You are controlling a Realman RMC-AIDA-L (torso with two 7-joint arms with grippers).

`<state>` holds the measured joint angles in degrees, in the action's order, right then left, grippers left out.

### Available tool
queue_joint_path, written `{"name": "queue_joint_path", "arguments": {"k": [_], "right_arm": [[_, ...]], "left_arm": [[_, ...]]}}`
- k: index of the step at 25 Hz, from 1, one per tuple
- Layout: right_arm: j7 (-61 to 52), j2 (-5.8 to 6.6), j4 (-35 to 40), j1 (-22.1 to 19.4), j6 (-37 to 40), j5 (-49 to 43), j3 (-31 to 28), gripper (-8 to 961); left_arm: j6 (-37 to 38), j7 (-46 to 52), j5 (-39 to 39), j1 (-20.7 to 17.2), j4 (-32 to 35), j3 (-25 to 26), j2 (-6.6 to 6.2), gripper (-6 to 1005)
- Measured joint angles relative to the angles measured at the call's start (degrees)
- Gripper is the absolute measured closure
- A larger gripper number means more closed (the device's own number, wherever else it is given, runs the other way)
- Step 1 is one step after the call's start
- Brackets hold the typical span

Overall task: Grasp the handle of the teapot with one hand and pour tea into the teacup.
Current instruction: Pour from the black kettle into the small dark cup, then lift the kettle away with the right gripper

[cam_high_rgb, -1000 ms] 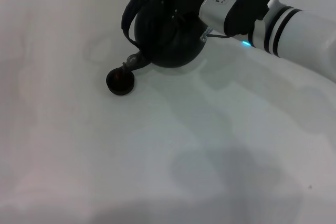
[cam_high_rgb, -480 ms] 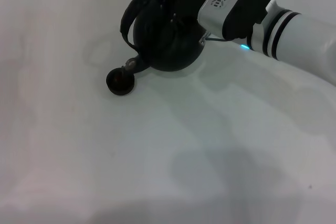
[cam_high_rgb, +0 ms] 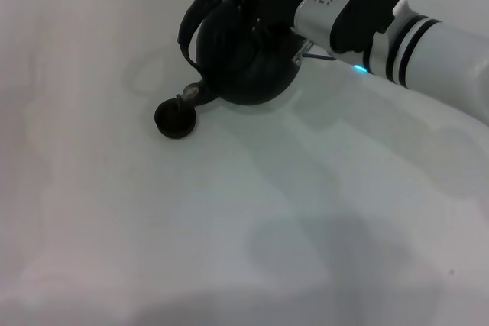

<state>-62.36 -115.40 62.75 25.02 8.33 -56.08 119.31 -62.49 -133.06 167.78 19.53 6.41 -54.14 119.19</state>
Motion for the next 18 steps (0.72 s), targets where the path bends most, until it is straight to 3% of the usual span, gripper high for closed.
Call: {"name": "queue_joint_path", "arguments": {"k": [18], "right_arm": [[-0.2, 0.00, -0.4, -1.7, 0.6, 7.4, -1.2, 773]], "left_arm": [[0.0, 0.3, 0.0, -0.2, 0.0, 0.0, 0.08, 123]]}}
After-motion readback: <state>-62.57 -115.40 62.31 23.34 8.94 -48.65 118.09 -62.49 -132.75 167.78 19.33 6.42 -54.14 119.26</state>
